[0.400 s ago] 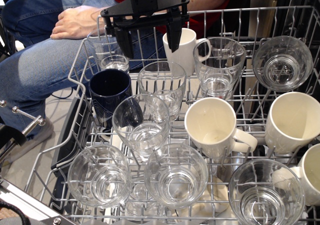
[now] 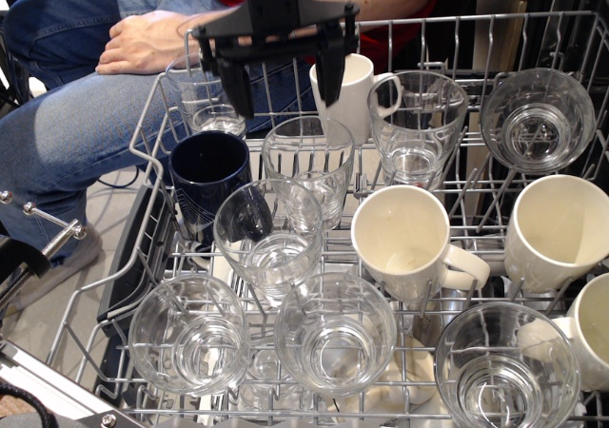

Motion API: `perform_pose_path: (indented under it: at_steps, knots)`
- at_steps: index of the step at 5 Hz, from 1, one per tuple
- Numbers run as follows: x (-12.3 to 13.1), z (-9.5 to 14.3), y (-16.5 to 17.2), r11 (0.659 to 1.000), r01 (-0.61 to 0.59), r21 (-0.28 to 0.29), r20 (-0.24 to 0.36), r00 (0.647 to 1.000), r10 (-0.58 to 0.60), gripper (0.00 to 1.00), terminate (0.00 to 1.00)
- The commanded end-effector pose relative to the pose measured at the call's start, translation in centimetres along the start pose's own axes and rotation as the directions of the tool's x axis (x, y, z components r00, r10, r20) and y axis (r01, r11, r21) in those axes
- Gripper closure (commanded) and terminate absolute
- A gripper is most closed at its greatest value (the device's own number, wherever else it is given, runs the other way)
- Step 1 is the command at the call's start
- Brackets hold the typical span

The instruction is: Pick up glass cup

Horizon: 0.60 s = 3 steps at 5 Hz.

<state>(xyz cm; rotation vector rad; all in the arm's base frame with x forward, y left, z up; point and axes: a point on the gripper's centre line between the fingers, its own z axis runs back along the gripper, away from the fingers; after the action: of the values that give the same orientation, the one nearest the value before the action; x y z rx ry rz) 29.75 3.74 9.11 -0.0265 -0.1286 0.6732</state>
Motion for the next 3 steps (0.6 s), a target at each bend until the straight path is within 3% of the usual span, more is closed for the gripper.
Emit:
perform_pose_path:
  at_steps: [1, 3]
  knots:
    - [1.0, -2.9, -0.8, 0.996, -0.090, -0.014, 0.029, 0.996, 0.090, 0.00, 0.00]
    - [1.9, -6.6, -0.7, 0.987, -0.151, -0.049, 0.034, 0.988, 0.152, 0.00, 0.00]
